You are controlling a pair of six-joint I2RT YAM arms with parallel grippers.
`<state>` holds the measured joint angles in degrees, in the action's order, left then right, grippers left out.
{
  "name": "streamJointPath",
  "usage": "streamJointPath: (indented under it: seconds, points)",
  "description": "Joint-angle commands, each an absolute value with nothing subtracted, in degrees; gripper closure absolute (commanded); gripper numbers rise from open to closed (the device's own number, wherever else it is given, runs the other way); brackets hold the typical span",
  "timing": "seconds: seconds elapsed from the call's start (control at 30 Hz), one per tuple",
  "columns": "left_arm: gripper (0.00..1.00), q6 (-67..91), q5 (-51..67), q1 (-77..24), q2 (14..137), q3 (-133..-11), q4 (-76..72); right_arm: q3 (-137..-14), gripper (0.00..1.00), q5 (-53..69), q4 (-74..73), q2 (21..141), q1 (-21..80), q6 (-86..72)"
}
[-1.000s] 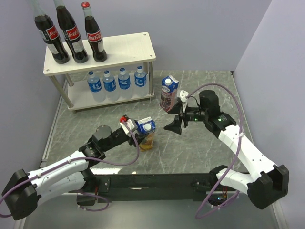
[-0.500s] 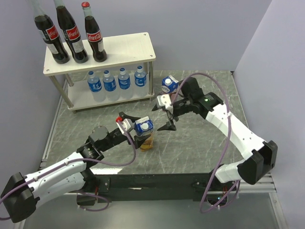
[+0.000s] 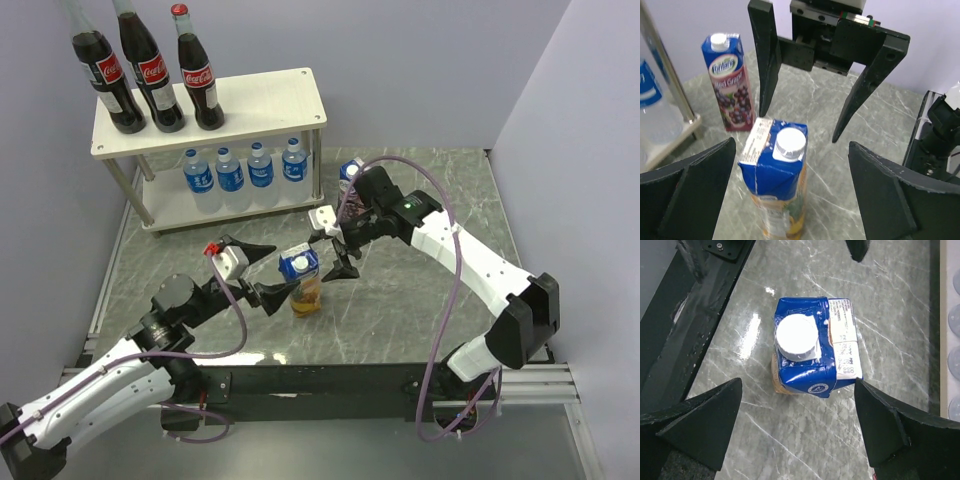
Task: Place and organize the beverage onto the shelf
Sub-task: Pick up the drink from the center of the board.
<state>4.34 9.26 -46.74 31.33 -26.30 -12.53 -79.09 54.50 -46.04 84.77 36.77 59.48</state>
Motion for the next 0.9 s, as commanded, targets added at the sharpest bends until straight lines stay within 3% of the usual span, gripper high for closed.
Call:
streamJointPath:
  seconds: [0.0,0.43,0.7,0.87]
  points:
    - [0.00,10.6,6.3,-46.9,30.8,-29.0,-6.6,-82.8,0.02,54.6,-44.9,86.6,37.7,58.2]
    - [0.02,12.6,7.5,-46.9,31.5,-27.8,-3.5,-85.2,0.01,51.4,-42.6,89.3,39.7,55.5]
    - [0.30,12.9,8.8,-46.9,35.6,-29.1,-4.0,-89.7,0.01,52.6,-48.0,92.0,39.7,60.9]
    - [0.33,14.2,6.2,-46.9,33.1,-29.1,-2.3,-91.8,0.01,52.9,-50.4,94.1,40.0,62.1]
